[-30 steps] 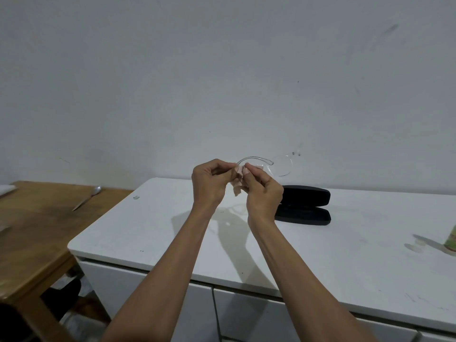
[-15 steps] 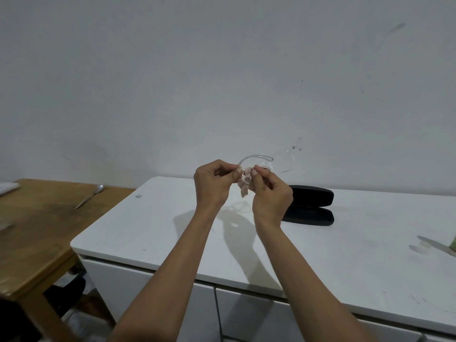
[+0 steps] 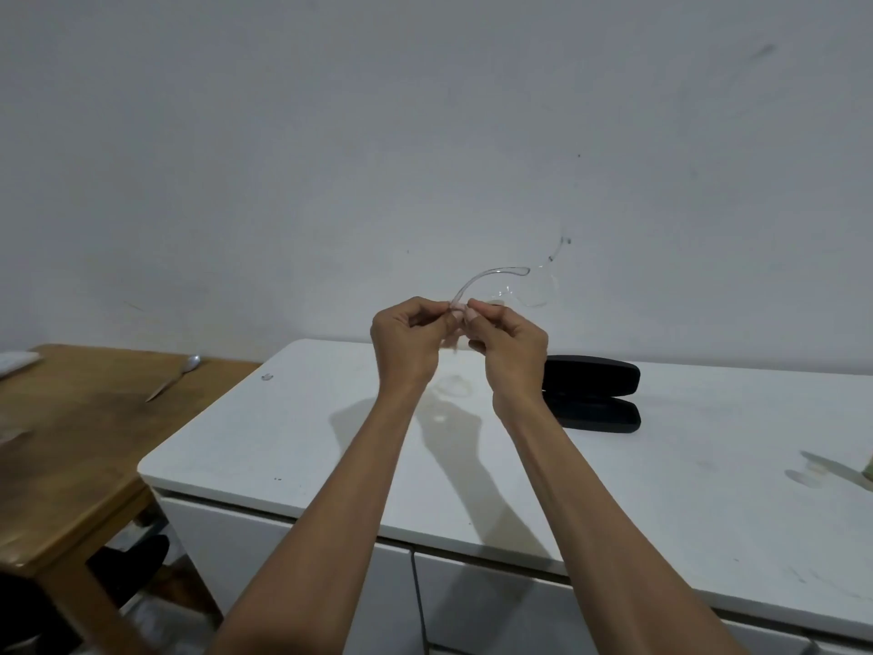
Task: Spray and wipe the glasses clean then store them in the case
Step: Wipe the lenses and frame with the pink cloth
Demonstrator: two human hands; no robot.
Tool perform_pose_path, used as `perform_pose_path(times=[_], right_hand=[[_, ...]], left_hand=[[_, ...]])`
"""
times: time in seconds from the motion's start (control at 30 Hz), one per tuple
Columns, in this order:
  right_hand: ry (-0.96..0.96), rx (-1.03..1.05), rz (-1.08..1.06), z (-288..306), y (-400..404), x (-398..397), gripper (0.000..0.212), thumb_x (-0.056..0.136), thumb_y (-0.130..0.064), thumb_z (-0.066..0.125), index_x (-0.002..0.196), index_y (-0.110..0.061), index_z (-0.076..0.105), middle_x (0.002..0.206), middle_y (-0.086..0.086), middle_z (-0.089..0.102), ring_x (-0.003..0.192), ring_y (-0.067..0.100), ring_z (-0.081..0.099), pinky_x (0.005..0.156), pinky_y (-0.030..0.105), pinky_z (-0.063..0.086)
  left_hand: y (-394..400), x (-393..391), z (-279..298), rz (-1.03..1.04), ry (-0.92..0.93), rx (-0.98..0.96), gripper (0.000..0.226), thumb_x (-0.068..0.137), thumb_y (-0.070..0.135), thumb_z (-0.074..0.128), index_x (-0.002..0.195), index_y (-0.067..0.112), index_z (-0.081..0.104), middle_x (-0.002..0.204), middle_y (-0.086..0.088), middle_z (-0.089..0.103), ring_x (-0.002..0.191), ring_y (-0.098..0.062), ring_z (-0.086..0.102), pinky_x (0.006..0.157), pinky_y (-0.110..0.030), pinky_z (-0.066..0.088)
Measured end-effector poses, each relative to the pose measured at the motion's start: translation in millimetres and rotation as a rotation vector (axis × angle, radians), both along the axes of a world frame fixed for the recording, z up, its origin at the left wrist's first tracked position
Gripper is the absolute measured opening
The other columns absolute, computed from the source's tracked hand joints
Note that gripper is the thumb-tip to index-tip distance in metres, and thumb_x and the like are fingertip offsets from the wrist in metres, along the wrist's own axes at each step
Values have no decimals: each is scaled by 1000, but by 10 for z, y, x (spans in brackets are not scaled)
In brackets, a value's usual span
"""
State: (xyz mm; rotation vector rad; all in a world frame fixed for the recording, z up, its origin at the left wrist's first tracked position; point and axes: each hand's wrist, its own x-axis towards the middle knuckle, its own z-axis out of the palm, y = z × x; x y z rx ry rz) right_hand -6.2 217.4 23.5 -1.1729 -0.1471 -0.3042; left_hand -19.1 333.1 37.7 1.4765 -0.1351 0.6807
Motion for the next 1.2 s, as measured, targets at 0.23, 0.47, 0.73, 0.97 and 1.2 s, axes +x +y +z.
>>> perform_pose_path(times=[0.23, 0.47, 0.73, 0.97, 1.2], right_hand=[[-27, -258, 56, -25, -155, 2, 9, 87, -7, 79, 95, -8, 83, 82, 8, 80, 76, 20, 77, 79, 35, 62], [-78, 4, -303, -36, 169, -131, 9, 92, -1, 71, 93, -7, 78, 83, -4, 76, 75, -2, 70, 79, 22, 57], [-77, 176, -228, 97, 219, -71, 9, 94, -2, 70, 94, -10, 75, 80, -8, 75, 86, 22, 75, 82, 44, 64], [-116, -299, -49, 14, -150, -28, 9, 90, -11, 74, 87, -15, 81, 78, -6, 79, 83, 16, 75, 79, 38, 60], [-178, -330, -193, -130, -61, -156, 11, 95, -16, 70, 91, -13, 80, 65, 4, 72, 55, 18, 67, 59, 21, 51]], left_hand=[[231, 30, -2, -37, 35, 61, 21, 78, -12, 77, 75, 8, 76, 78, -11, 77, 73, -27, 76, 75, -38, 62], [159, -2, 26, -40, -11, 103, 11, 78, -8, 81, 79, 1, 75, 78, -13, 77, 76, -29, 77, 76, -39, 63], [-11, -31, 71, -64, -38, 68, 10, 77, -7, 82, 82, 0, 76, 84, -17, 78, 79, -36, 78, 81, -46, 64], [97, 7, -44, -22, 13, 99, 10, 79, -5, 81, 84, 4, 79, 83, -13, 80, 81, -30, 78, 86, -48, 62], [-48, 14, -114, 141, 34, 84, 10, 83, 1, 80, 89, 9, 81, 81, -2, 80, 74, -19, 77, 80, -42, 64]])
